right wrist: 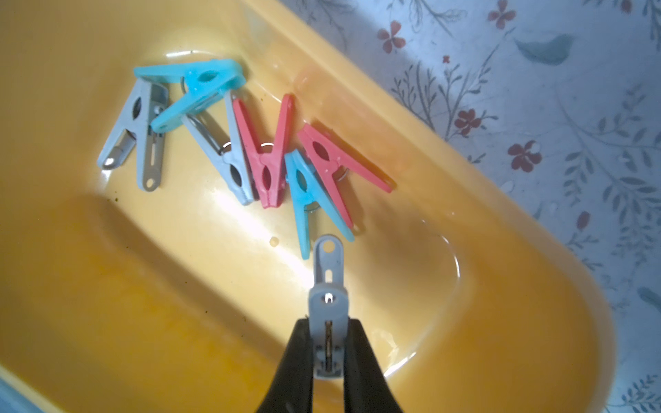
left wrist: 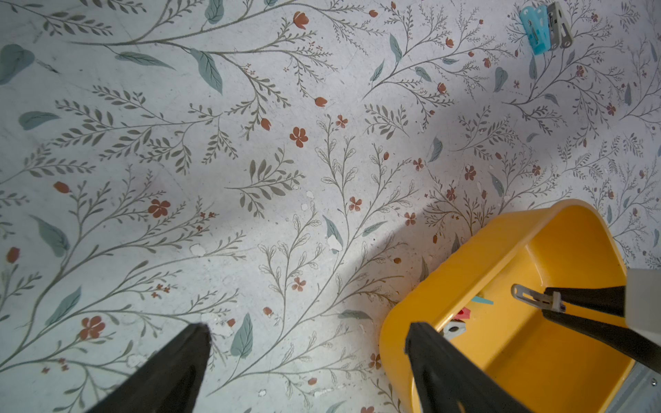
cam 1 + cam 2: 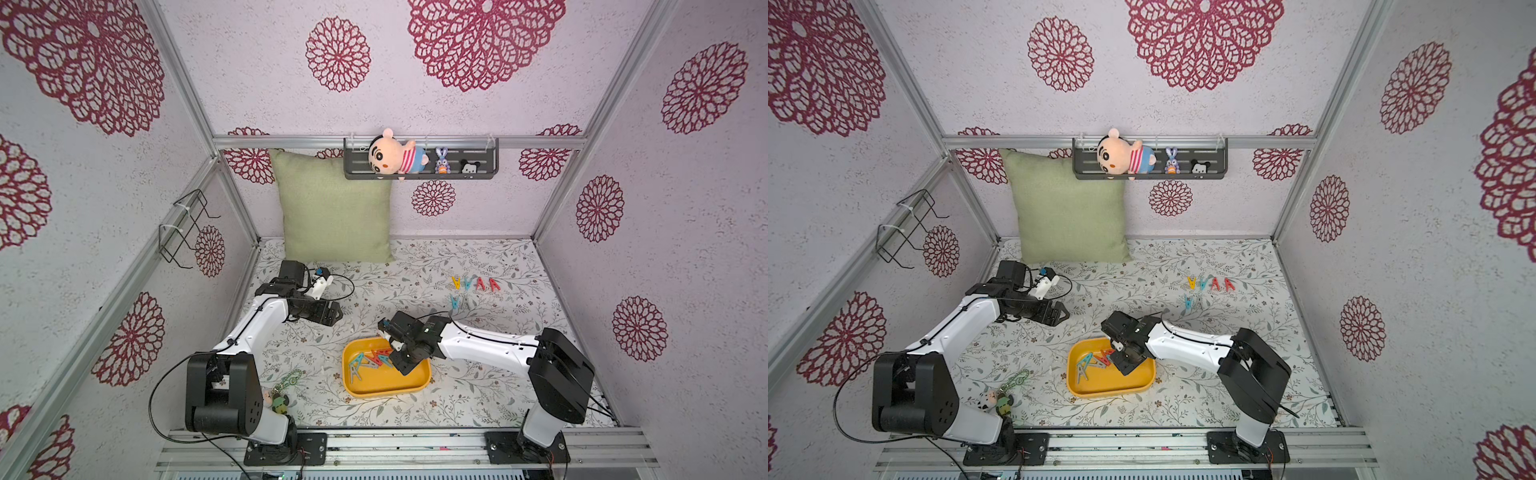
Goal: Take the clothespins out of the storage box
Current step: Place the clothespin at the center of the board.
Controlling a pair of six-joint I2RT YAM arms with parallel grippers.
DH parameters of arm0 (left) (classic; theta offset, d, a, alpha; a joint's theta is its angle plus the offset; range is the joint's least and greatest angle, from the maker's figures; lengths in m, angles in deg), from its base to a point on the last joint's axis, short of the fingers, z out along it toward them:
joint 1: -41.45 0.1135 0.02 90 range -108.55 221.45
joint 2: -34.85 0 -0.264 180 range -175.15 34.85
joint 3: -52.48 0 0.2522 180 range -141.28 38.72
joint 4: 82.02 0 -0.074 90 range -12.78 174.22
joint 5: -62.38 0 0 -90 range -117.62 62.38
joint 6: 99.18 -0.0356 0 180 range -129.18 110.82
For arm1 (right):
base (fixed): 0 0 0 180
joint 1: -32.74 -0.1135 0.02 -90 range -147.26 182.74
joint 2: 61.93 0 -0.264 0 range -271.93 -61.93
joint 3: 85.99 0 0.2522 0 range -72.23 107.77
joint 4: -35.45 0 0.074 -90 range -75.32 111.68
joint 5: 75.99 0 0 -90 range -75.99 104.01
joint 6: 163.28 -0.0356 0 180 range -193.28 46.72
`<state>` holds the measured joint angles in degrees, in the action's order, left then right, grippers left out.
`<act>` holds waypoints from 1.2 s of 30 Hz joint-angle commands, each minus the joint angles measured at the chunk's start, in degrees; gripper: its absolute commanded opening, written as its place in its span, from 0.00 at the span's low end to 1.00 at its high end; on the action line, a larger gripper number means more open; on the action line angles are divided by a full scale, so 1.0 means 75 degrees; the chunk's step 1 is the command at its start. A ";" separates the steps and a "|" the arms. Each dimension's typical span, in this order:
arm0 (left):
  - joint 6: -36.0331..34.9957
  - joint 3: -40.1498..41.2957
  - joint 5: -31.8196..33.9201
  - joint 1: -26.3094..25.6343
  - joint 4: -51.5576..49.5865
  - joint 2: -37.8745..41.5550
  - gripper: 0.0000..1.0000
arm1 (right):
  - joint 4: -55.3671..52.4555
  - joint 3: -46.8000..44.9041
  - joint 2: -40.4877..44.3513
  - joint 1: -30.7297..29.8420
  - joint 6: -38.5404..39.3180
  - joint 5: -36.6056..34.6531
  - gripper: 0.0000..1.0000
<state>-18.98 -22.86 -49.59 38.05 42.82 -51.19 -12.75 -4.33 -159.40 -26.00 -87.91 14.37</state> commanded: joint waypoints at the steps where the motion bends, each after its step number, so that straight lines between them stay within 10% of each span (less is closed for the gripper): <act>1: -0.0037 0.0020 -0.0105 -0.0014 0.0048 0.0052 0.94 | -0.0070 -0.0055 0.0722 0.0093 -0.0247 0.0269 0.16; 14: -0.0041 0.0025 -0.0093 -0.0012 0.0042 0.0036 0.94 | 0.0647 -0.0571 0.2380 0.1881 -0.1337 0.1675 0.18; 24: -0.0041 0.0031 -0.0105 -0.0005 0.0040 0.0058 0.94 | -0.0057 -0.1426 0.2961 0.4925 -0.1918 0.1542 0.18; 36: -0.0041 0.0000 -0.0164 -0.0016 0.0012 0.0104 0.94 | 0.0656 -0.1178 0.1435 0.7502 -0.0938 0.2032 0.20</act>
<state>-18.98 -22.86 -49.86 38.05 42.82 -51.19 -9.39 -15.11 -145.87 28.67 -98.38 26.74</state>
